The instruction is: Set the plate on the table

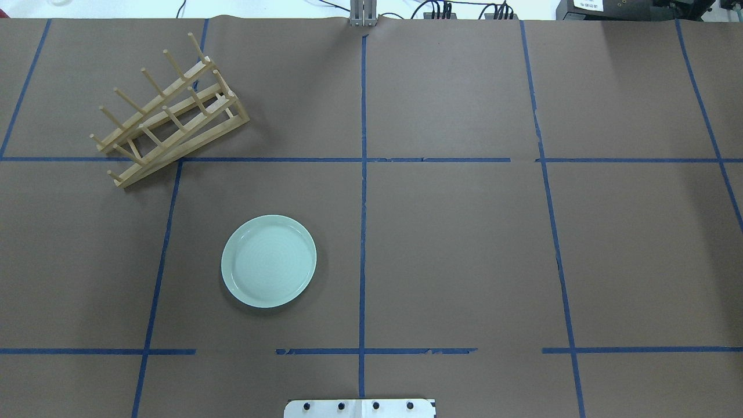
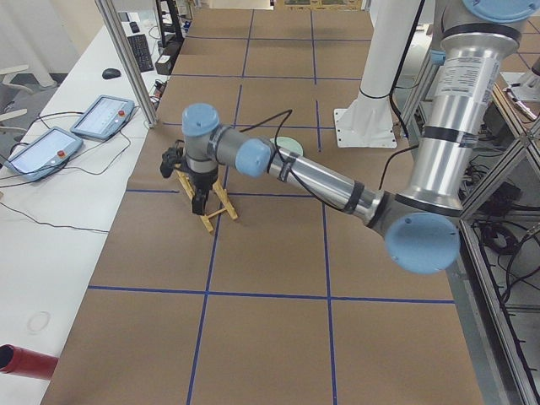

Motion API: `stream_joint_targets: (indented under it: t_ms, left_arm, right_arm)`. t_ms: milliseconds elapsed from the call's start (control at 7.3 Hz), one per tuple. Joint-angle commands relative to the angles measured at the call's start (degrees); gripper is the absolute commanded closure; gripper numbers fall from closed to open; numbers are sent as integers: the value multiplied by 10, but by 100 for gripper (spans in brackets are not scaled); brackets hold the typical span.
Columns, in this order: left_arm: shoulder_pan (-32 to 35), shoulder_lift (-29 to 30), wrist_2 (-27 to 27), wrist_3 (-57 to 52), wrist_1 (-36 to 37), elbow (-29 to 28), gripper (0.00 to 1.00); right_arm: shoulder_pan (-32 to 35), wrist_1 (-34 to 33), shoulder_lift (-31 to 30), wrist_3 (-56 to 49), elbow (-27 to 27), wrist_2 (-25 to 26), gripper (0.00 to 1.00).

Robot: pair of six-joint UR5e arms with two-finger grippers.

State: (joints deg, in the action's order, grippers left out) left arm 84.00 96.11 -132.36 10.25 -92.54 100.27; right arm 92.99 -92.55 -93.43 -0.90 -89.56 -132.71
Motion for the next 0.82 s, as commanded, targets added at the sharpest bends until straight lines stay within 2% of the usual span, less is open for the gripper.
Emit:
stream_joint_targets:
  t_ms: [0, 274, 685]
  left_arm:
    - [96, -107, -7, -167, -20, -33, 0]
    - [96, -98, -7, -165, 47, -32, 0]
    - [96, -95, -60, -154, 64, -35, 0]
  right_arm:
    - [0, 0, 0, 0, 0, 0, 0]
    - [0, 0, 0, 0, 0, 0, 0]
    - [0, 0, 0, 0, 0, 0, 0]
